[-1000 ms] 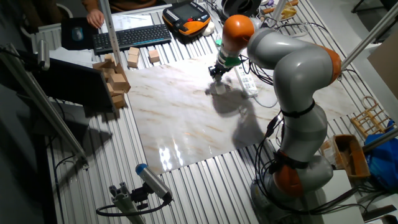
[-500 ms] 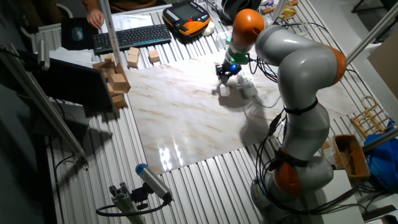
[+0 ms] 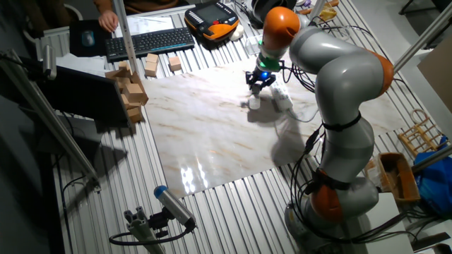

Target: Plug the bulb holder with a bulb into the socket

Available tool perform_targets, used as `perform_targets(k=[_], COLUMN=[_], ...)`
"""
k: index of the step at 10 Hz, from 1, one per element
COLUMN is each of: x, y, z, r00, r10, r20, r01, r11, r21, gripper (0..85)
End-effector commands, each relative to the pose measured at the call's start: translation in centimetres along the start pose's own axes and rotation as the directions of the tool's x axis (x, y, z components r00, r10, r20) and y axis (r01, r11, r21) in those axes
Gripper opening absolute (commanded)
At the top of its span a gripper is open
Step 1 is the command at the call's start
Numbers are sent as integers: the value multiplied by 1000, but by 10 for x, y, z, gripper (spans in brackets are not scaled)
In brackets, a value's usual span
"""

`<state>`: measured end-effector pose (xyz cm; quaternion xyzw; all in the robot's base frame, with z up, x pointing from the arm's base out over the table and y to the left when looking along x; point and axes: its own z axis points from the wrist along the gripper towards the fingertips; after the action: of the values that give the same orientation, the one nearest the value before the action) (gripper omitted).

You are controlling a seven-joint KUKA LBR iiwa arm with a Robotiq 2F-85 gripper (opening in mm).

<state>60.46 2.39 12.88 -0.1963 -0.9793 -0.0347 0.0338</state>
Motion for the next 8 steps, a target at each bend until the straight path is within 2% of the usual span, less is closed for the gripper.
perform_targets(k=[1,2,3,4,6,8], x=[3,5,7,7,6,4], y=[-2,-4,-5,-7,-12,-18], z=[-3,-5,-6,-7,-4,-5], r00=[914,895,863,836,771,713], r10=[405,446,504,549,634,697], r20=[3,12,21,26,57,74], r01=[-405,-446,-504,-548,-633,-697], r11=[914,895,864,836,773,716], r21=[-19,-7,-7,-17,-30,-29], gripper=[0,0,0,0,0,0])
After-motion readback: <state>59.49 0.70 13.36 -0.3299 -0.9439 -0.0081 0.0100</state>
